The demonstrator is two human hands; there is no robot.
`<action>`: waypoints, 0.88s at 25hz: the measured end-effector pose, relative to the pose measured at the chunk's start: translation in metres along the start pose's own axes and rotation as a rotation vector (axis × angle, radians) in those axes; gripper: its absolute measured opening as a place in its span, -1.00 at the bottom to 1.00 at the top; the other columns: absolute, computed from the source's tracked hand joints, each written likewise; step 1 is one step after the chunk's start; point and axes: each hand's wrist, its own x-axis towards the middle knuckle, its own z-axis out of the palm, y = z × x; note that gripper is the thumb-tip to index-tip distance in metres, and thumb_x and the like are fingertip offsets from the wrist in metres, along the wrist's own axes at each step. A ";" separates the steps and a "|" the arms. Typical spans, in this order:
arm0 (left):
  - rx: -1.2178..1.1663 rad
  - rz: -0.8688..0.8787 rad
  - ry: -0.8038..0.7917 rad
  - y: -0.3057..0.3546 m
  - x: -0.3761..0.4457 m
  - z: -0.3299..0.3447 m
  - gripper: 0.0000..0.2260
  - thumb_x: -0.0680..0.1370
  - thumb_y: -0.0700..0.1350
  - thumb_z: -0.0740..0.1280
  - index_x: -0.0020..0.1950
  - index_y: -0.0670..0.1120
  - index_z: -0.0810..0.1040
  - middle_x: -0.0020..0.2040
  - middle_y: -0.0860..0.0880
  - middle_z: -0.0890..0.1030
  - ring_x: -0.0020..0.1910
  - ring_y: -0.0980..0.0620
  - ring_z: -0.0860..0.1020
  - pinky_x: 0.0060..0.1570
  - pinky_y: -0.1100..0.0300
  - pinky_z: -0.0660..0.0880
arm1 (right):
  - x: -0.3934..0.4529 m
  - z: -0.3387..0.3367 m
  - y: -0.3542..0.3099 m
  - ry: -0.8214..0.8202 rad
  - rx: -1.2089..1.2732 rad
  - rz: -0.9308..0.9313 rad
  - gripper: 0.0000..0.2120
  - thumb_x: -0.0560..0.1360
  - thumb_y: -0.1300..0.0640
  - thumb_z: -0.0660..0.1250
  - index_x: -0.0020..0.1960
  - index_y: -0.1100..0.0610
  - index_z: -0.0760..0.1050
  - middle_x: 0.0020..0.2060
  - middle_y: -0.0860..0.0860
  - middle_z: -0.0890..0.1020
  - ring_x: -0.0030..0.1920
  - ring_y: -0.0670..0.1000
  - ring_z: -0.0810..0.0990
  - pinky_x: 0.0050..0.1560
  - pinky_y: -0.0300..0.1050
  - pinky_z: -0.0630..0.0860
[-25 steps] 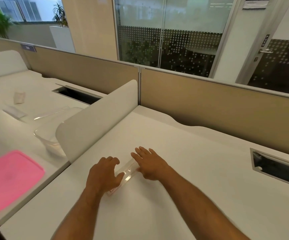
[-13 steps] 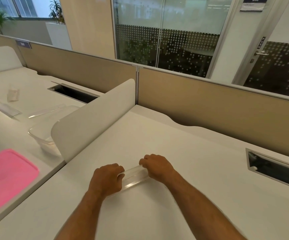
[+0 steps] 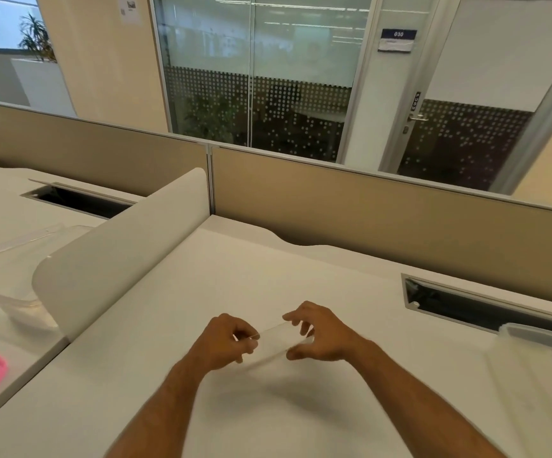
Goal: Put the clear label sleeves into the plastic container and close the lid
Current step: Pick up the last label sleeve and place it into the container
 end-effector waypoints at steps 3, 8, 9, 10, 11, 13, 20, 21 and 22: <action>-0.138 0.023 -0.107 0.020 -0.002 0.001 -0.90 0.47 -0.05 0.48 -0.11 -0.06 0.72 -0.20 -0.05 0.73 -0.33 0.02 0.63 -0.34 0.18 0.51 | -0.019 -0.014 0.010 0.113 0.099 0.085 -0.36 0.21 -0.12 0.59 0.25 -0.05 0.56 0.03 -0.14 0.56 -0.04 -0.12 0.56 -0.12 -0.35 0.51; -0.361 -0.019 -0.132 0.055 0.006 0.006 -0.51 0.56 0.24 0.18 -0.01 -0.11 0.71 -0.05 -0.06 0.74 -0.19 0.02 0.58 -0.07 0.13 0.47 | -0.054 -0.038 0.029 0.229 0.305 0.216 -0.38 0.14 -0.14 0.61 0.16 -0.02 0.63 -0.01 -0.13 0.64 -0.01 -0.06 0.60 -0.05 -0.22 0.63; -0.354 0.008 -0.168 0.077 0.006 0.021 -0.47 0.57 0.25 0.12 0.01 -0.11 0.71 -0.03 -0.06 0.74 -0.16 0.00 0.59 -0.03 0.11 0.46 | -0.080 -0.050 0.036 0.312 0.363 0.268 -0.38 0.12 -0.12 0.61 0.15 0.01 0.65 0.00 -0.11 0.65 0.00 -0.06 0.62 -0.02 -0.19 0.63; -0.384 0.010 -0.143 0.078 0.007 0.022 -0.44 0.57 0.28 0.09 0.03 -0.10 0.71 -0.01 -0.05 0.73 -0.14 -0.01 0.60 -0.02 0.10 0.46 | -0.080 -0.052 0.037 0.328 0.419 0.292 -0.38 0.10 -0.10 0.61 0.13 0.04 0.66 0.01 -0.08 0.66 0.01 -0.06 0.63 0.01 -0.17 0.63; -0.424 0.019 -0.111 0.080 0.009 0.025 -0.43 0.57 0.31 0.10 0.04 -0.09 0.71 0.00 -0.05 0.73 -0.12 -0.03 0.61 -0.04 0.10 0.47 | -0.082 -0.057 0.040 0.348 0.469 0.316 -0.38 0.08 -0.08 0.62 0.11 0.07 0.67 0.02 -0.05 0.68 0.00 -0.06 0.65 0.01 -0.18 0.63; -0.535 0.038 -0.049 0.083 0.010 0.030 -0.46 0.49 0.31 0.17 0.03 -0.09 0.71 -0.01 -0.08 0.72 -0.06 -0.07 0.63 -0.09 0.10 0.52 | -0.084 -0.063 0.041 0.364 0.496 0.312 -0.44 0.08 -0.08 0.61 0.04 0.09 0.69 -0.07 -0.02 0.72 -0.06 -0.06 0.68 -0.06 -0.21 0.63; -0.735 0.173 0.067 0.103 0.019 0.056 -0.71 0.35 0.00 0.49 0.02 -0.10 0.69 -0.07 -0.07 0.69 0.02 -0.15 0.63 -0.21 0.17 0.60 | -0.117 -0.088 0.042 0.389 0.518 0.190 -0.42 0.25 -0.26 0.40 0.05 0.17 0.67 -0.06 0.12 0.71 -0.06 0.08 0.62 -0.10 -0.09 0.58; -0.763 0.172 0.103 0.108 0.019 0.059 -0.65 0.35 -0.03 0.52 0.10 -0.08 0.65 0.00 -0.08 0.67 0.03 -0.16 0.64 -0.21 0.18 0.61 | -0.121 -0.090 0.043 0.386 0.547 0.180 -0.39 0.24 -0.24 0.40 0.09 0.19 0.65 -0.03 0.14 0.70 -0.06 0.08 0.61 -0.10 -0.09 0.57; -0.796 0.165 0.141 0.112 0.020 0.063 -0.54 0.36 -0.07 0.56 0.23 -0.07 0.58 0.08 -0.08 0.64 0.05 -0.15 0.64 -0.19 0.17 0.62 | -0.123 -0.090 0.044 0.377 0.577 0.187 -0.36 0.23 -0.23 0.42 0.14 0.20 0.62 0.00 0.15 0.69 -0.04 0.07 0.61 -0.08 -0.09 0.57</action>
